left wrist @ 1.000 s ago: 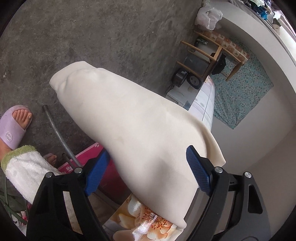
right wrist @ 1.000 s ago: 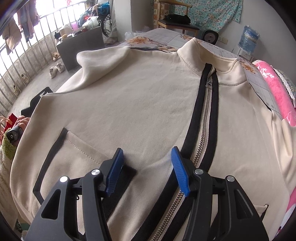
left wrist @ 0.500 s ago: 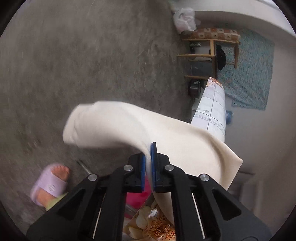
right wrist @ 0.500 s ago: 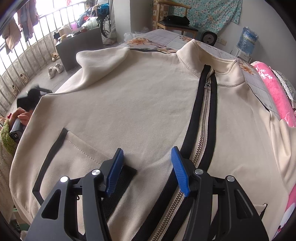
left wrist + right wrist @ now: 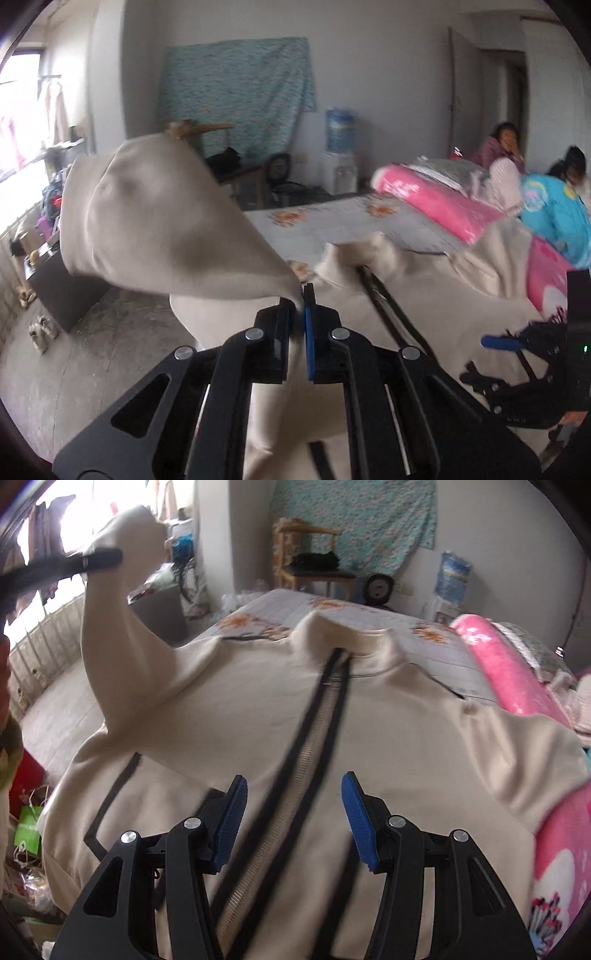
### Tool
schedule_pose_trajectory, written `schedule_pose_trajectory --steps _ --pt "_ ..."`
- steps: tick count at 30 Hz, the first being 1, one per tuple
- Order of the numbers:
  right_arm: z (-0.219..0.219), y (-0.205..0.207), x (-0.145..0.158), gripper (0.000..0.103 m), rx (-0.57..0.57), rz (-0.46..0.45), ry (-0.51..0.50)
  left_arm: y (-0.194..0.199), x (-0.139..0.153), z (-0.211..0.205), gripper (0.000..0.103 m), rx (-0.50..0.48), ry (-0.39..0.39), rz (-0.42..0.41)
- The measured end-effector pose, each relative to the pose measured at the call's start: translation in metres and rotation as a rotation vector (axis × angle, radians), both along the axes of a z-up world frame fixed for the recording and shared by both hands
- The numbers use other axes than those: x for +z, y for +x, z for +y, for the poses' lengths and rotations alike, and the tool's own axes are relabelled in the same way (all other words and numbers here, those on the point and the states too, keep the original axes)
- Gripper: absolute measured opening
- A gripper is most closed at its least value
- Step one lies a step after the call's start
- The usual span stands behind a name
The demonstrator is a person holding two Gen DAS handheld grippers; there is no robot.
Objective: Fold large clothes
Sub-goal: 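Lay the sleeve across the jacket back and open the left gripper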
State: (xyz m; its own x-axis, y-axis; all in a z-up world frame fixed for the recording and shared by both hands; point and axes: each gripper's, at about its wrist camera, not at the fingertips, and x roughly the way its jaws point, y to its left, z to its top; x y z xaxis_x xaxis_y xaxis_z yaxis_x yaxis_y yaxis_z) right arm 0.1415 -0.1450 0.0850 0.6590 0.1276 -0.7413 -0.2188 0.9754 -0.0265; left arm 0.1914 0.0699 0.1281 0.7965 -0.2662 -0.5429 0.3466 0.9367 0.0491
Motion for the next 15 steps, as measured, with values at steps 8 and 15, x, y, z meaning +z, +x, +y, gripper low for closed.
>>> schedule_pose_trajectory --steps 8,15 --pt "-0.092 -0.037 -0.013 0.052 -0.193 0.082 0.062 -0.041 -0.118 -0.060 0.055 -0.060 0.101 0.236" --pt "-0.106 -0.017 -0.038 0.060 -0.177 0.174 0.197 -0.038 -0.147 -0.031 0.081 0.108 0.080 0.279"
